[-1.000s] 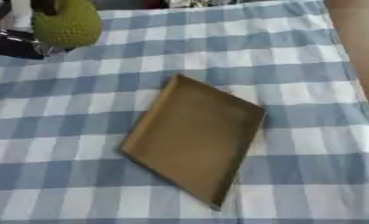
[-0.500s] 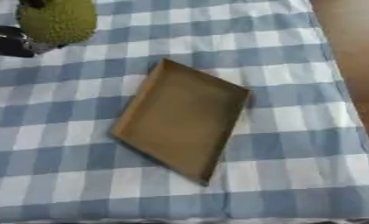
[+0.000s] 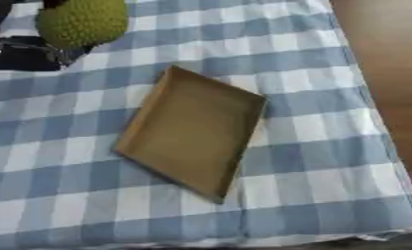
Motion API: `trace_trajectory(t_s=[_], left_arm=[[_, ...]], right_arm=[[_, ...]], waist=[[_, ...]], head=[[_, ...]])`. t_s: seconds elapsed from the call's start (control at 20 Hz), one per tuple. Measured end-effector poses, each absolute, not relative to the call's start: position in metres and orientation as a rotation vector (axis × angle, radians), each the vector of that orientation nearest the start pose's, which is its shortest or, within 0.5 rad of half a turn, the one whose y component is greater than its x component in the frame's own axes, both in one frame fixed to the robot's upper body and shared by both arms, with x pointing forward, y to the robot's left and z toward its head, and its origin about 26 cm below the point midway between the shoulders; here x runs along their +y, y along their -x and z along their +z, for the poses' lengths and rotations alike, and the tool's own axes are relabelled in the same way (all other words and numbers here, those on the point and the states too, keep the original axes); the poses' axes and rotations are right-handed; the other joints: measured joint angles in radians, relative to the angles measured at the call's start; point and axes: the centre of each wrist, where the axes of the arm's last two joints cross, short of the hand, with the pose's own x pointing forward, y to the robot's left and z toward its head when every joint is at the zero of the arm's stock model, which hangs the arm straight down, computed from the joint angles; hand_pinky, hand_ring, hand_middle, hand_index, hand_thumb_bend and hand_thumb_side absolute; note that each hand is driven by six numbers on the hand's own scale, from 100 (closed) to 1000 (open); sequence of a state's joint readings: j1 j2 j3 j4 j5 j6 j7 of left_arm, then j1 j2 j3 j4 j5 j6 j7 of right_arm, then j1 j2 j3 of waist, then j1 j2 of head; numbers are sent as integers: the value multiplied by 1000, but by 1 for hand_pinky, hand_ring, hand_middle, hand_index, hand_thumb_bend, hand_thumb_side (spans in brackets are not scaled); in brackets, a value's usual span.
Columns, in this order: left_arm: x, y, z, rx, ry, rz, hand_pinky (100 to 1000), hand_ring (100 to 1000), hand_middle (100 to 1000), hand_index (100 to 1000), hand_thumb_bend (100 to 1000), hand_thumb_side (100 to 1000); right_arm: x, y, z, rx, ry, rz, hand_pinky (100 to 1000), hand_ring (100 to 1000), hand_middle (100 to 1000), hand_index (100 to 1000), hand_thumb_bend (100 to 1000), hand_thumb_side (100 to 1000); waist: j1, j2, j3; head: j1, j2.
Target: Pick up objects on the table and place them in the box.
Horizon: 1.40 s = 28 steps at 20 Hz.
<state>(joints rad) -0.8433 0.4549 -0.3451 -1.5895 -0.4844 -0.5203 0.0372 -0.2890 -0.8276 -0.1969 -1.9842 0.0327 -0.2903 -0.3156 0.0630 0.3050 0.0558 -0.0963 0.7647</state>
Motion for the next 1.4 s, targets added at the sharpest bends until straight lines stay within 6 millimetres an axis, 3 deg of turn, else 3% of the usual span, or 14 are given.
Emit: trace_trajectory(t_s=[0.55,1.4], left_arm=[[168,-406,233,2824,506,1641,403,261,336,345,256,100],[141,-421,189,2739,537,1843,409,259,343,350,224,100]], right_arm=[[-365,-275,307,3152,-1096,-763,752,734,625,733,100,448],[-350,-282,334,3090,-947,-891,752,731,625,736,100,424]], waist=[[-4,-15,-62],[-17,-8,-95]], head=[[41,0],[54,0]])
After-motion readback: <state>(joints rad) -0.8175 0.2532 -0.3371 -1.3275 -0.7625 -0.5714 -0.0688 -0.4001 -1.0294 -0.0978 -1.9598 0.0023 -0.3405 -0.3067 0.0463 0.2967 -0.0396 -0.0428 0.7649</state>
